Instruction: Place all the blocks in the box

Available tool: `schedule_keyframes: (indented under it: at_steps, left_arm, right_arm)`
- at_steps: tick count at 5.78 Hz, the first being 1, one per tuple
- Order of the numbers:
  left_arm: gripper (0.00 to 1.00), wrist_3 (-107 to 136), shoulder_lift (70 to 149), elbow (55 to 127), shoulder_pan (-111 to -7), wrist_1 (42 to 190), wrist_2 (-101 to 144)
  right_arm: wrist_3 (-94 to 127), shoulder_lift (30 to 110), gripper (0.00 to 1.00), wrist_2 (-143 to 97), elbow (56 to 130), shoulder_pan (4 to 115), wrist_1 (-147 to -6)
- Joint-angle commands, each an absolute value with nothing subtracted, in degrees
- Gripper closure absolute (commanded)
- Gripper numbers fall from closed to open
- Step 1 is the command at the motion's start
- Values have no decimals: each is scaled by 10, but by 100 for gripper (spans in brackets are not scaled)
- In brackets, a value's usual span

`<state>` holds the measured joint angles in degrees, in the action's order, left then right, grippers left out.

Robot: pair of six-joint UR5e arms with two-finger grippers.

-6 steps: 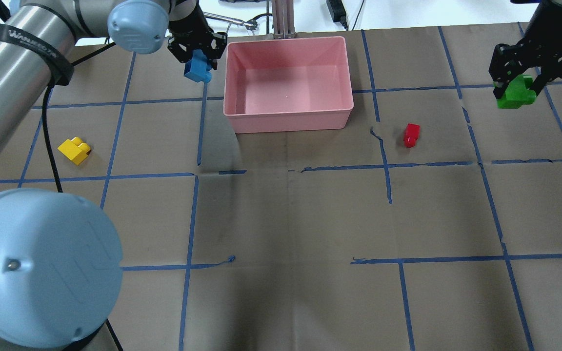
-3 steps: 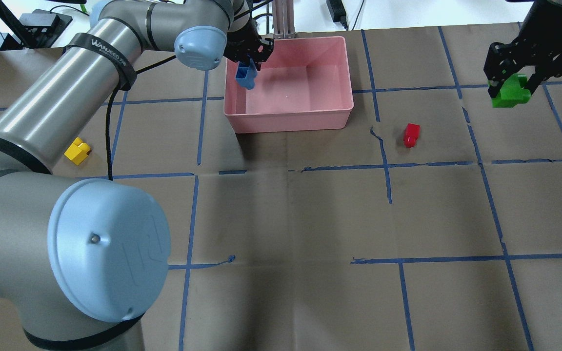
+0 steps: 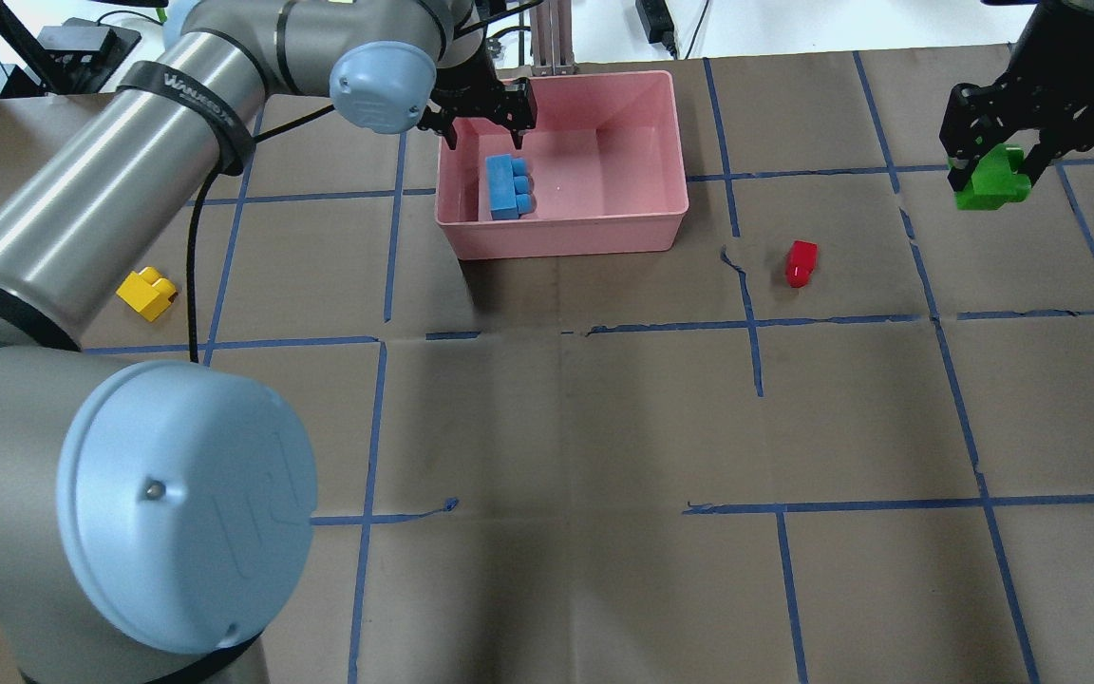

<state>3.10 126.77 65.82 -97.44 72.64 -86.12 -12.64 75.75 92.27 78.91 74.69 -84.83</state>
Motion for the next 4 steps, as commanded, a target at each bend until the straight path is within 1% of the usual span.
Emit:
schedule_keyframes:
  at_steps: [1, 2, 3, 4]
  left_arm:
    - [0, 18, 1195, 715, -871, 762, -863]
    - [0, 16, 1162, 758, -791, 765, -864]
    - [0, 12, 1152, 801, -721, 766, -865]
    - [0, -44, 1159, 832, -682, 759, -912]
  right_arm:
    - [-61, 724, 48, 894, 758, 802, -856]
    - [-19, 679, 47, 892, 696, 842, -854]
    - [18, 625, 45, 875, 625, 879, -855]
    - [52, 571, 45, 873, 561, 918, -859]
